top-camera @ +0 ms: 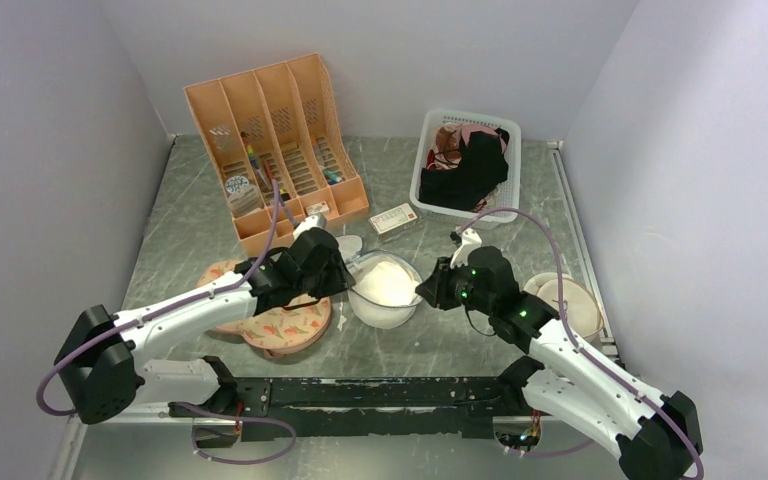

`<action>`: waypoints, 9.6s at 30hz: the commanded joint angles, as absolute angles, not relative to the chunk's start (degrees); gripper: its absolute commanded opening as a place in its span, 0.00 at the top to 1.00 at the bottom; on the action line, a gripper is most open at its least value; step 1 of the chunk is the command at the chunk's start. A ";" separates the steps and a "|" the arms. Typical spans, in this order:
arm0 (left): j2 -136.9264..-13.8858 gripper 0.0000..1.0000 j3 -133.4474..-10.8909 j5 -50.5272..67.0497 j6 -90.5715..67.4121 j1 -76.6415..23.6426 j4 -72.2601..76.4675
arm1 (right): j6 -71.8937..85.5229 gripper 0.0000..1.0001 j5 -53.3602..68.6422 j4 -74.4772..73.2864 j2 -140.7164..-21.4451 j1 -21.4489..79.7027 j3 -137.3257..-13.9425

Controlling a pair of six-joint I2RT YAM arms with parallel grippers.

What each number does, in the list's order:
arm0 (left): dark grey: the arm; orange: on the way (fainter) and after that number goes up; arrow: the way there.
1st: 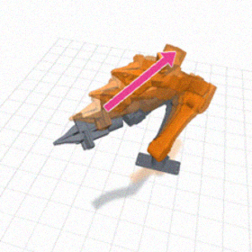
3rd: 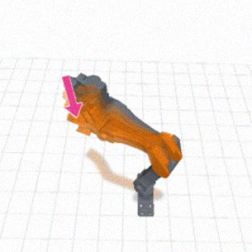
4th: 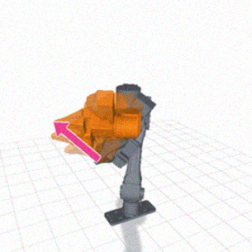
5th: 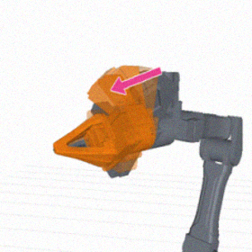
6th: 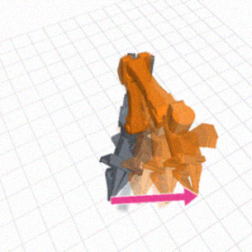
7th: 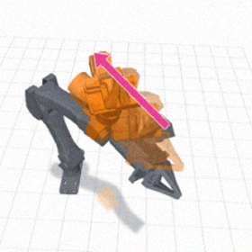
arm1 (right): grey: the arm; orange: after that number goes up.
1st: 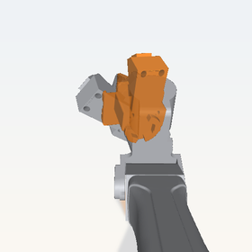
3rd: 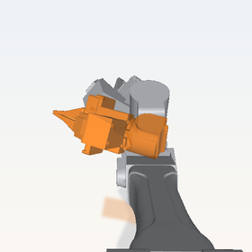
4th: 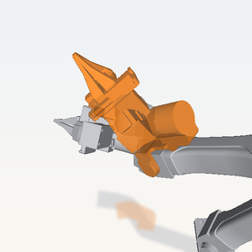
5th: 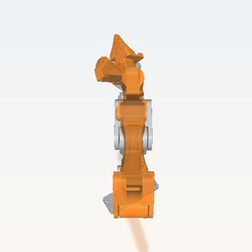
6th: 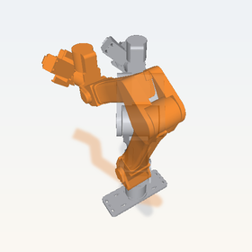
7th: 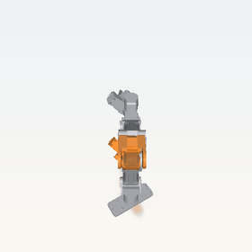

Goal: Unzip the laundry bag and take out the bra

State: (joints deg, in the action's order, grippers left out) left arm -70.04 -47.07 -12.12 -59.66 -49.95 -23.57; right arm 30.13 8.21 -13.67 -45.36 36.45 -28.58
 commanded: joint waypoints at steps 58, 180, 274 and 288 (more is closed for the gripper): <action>-60.97 0.93 -33.28 4.02 -57.89 -49.98 -1.23 | 23.10 0.33 9.75 -17.12 -75.01 41.26 -49.05; -48.26 0.02 -44.66 -7.73 -46.84 -52.38 -29.62 | 33.33 1.00 13.75 14.32 -96.87 2.53 -75.44; -59.22 0.93 -32.70 -0.94 -60.42 -53.92 -9.33 | 16.88 0.37 -11.45 -5.74 -74.47 53.06 -46.17; -59.19 0.93 -32.26 -0.08 -60.24 -54.05 -8.02 | 15.54 0.35 -19.23 -11.52 -86.59 53.00 -52.79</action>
